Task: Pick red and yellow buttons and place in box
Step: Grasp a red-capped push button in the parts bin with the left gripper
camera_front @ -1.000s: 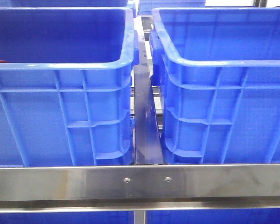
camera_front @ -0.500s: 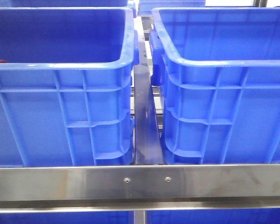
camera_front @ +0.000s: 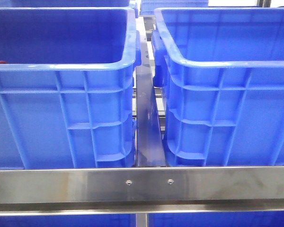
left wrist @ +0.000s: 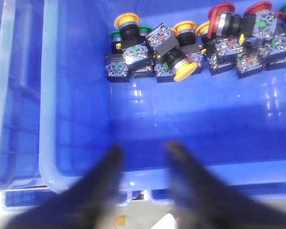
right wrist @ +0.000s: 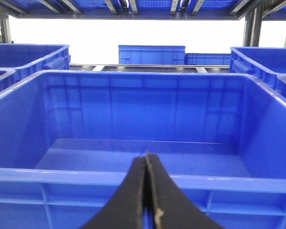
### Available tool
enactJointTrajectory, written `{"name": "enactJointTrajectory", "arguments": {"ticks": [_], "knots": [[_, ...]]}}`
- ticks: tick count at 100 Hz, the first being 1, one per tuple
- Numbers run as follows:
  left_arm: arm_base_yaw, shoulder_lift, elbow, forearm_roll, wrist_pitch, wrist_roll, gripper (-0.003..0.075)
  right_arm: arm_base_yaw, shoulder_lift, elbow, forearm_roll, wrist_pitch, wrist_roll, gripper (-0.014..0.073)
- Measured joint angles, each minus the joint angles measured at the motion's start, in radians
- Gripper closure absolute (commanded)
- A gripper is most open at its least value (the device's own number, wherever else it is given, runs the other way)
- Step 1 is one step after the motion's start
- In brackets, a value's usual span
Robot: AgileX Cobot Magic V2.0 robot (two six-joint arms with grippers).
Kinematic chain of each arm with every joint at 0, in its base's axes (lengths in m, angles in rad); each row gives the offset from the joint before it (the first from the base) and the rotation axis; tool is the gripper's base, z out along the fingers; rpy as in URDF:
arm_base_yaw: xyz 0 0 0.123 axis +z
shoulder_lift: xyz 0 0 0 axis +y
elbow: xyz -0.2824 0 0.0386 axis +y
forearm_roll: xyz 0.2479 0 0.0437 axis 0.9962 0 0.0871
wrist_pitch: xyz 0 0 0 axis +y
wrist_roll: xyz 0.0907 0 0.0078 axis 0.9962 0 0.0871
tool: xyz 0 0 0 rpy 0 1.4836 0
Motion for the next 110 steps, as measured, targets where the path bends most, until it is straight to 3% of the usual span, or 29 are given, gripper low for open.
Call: {"name": "enactJointTrajectory", "arguments": {"ticks": [9, 27, 39, 50, 79, 110], "knots": [[0.000, 0.000, 0.000, 0.000, 0.001, 0.000, 0.0079, 0.000, 0.000, 0.000, 0.000, 0.000, 0.000, 0.0661], [0.000, 0.000, 0.000, -0.004, -0.008, 0.004, 0.0079, 0.000, 0.000, 0.000, 0.000, 0.000, 0.000, 0.0661], [0.000, 0.022, -0.010, -0.016, -0.027, 0.076, 0.0079, 0.000, 0.000, 0.000, 0.000, 0.000, 0.000, 0.0661], [0.000, 0.088, -0.054, -0.060, -0.015, 0.174, 0.0079, 0.000, 0.000, 0.000, 0.000, 0.000, 0.000, 0.0661], [0.000, 0.412, -0.259, -0.239, 0.095, 0.592, 0.0080, 0.000, 0.000, 0.000, 0.000, 0.000, 0.000, 0.0661], [0.000, 0.633, -0.362, -0.252, 0.008, 0.904, 0.0079, 0.000, 0.000, 0.000, 0.000, 0.000, 0.000, 0.0661]]}}
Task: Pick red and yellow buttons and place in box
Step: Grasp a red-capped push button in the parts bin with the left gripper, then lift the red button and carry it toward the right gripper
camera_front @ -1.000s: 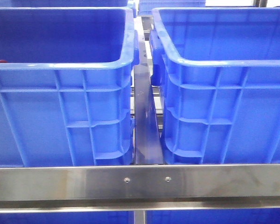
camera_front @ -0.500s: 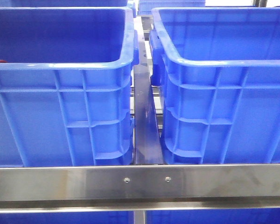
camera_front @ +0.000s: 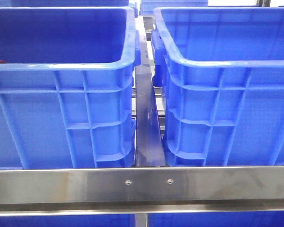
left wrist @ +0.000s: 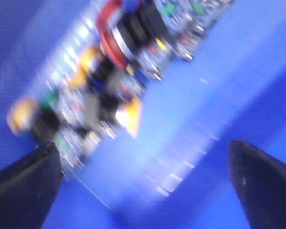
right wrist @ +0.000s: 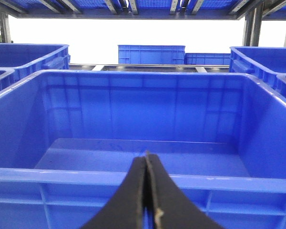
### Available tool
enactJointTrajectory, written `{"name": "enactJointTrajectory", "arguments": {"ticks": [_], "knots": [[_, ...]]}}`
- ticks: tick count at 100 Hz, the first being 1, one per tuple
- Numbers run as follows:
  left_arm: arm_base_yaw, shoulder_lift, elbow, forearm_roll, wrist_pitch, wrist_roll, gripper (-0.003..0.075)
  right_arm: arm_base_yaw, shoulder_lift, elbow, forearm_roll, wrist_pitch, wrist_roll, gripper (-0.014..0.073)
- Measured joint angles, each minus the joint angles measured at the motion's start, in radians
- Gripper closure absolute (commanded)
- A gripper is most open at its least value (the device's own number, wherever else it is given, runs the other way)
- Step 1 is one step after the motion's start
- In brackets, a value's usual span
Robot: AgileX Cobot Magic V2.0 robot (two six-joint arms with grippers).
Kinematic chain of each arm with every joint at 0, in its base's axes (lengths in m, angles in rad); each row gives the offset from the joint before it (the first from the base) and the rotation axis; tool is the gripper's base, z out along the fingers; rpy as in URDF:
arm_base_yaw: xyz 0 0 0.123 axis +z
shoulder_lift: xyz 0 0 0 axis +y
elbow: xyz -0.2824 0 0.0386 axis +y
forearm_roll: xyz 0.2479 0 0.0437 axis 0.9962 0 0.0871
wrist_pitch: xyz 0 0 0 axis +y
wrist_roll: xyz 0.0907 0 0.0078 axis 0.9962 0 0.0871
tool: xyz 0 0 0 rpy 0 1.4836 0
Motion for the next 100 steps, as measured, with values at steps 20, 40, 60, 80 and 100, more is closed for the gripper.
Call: {"name": "enactJointTrajectory", "arguments": {"ticks": [20, 40, 60, 80, 100], "knots": [[0.000, 0.055, -0.006, -0.014, -0.105, 0.156, 0.0079, 0.000, 0.000, 0.000, 0.000, 0.000, 0.000, 0.0661], [0.000, 0.091, -0.018, -0.017, -0.118, 0.244, 0.0079, 0.000, 0.000, 0.000, 0.000, 0.000, 0.000, 0.0661], [-0.021, 0.138, -0.072, -0.023, -0.108, 0.255, 0.0079, 0.000, 0.000, 0.000, 0.000, 0.000, 0.000, 0.0661], [-0.103, 0.192, -0.135, 0.013, -0.084, 0.279, 0.0079, 0.000, 0.000, 0.000, 0.000, 0.000, 0.000, 0.0661], [-0.137, 0.249, -0.152, 0.069, -0.073, 0.281, 0.0080, 0.000, 0.000, 0.000, 0.000, 0.000, 0.000, 0.0661]]}}
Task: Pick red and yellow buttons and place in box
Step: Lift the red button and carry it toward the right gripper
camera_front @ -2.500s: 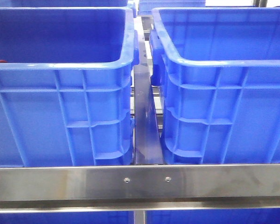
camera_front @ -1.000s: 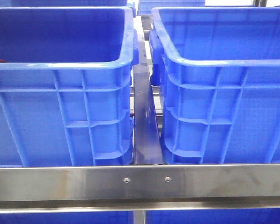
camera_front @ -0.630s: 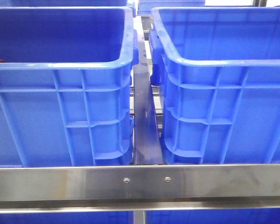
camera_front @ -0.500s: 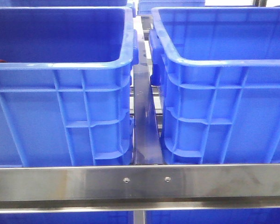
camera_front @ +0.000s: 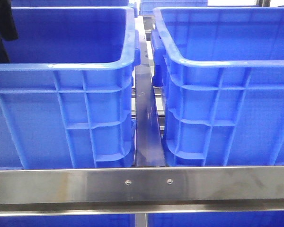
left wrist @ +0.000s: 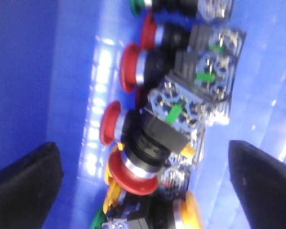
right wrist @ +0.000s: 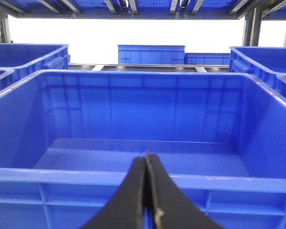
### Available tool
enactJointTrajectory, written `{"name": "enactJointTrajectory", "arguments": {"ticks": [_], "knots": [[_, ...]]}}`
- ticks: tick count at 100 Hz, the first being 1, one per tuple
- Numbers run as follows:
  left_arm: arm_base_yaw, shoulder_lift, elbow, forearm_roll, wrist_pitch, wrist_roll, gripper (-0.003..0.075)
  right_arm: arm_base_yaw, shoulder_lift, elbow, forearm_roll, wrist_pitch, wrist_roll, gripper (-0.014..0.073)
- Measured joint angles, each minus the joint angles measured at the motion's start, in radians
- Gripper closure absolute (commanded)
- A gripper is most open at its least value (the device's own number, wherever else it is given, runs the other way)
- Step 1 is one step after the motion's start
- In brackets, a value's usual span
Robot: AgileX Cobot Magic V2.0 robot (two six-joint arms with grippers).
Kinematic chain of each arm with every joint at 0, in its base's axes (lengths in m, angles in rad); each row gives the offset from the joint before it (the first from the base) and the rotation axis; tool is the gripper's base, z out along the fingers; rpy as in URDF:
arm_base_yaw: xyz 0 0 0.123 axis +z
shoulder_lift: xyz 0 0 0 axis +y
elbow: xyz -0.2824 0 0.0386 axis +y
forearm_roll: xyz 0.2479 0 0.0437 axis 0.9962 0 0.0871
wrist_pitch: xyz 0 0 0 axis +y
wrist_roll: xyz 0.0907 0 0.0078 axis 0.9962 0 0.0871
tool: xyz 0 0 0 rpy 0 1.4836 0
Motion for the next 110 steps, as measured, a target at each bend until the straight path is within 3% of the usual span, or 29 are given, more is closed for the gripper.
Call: {"name": "enactJointTrajectory", "arguments": {"ticks": [110], "knots": [[0.030, 0.053, -0.002, 0.000, -0.022, 0.025, 0.0079, 0.000, 0.000, 0.000, 0.000, 0.000, 0.000, 0.0661]]}}
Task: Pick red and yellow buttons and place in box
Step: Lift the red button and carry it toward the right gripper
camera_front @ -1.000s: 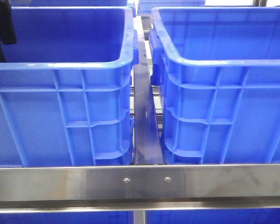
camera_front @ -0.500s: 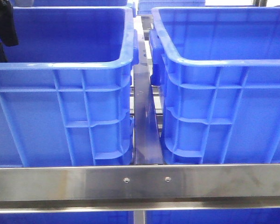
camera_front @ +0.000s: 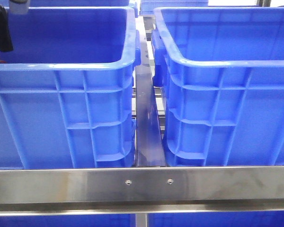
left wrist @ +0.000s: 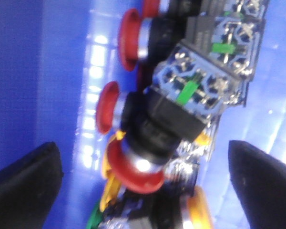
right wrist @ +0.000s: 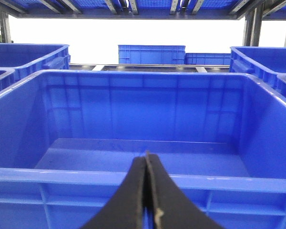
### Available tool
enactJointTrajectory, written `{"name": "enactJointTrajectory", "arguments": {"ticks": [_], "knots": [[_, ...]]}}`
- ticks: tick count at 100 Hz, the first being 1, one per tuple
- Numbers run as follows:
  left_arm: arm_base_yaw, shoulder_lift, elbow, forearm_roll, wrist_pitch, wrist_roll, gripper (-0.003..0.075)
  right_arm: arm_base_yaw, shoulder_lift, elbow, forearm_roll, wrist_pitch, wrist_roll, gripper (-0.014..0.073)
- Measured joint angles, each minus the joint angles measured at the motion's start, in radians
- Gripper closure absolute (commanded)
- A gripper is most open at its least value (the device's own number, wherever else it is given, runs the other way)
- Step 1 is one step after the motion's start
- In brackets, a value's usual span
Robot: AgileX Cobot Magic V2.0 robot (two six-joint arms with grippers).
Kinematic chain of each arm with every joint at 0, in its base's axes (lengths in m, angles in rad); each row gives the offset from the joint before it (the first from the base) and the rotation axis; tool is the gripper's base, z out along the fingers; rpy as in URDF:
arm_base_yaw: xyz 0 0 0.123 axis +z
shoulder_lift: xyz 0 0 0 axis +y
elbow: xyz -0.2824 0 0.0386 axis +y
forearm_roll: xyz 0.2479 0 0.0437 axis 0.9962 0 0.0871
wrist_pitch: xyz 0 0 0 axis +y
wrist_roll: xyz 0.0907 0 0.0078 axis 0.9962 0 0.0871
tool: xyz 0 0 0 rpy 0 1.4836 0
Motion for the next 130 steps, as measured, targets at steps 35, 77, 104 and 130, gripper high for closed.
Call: {"name": "enactJointTrajectory", "arguments": {"ticks": [35, 77, 104, 130], "knots": [[0.000, 0.006, 0.000, -0.009, -0.001, 0.026, 0.0080, 0.000, 0.000, 0.000, 0.000, 0.000, 0.000, 0.0661], [0.000, 0.027, 0.000, -0.035, -0.005, 0.028, 0.0176, 0.000, 0.000, 0.000, 0.000, 0.000, 0.000, 0.0661], [0.000, 0.031, 0.000, -0.036, 0.012, 0.030, 0.0708, 0.000, 0.000, 0.000, 0.000, 0.000, 0.000, 0.0661], [0.000, 0.022, -0.011, -0.041, 0.041, 0.032, 0.0739, 0.000, 0.000, 0.000, 0.000, 0.000, 0.000, 0.0661]]}}
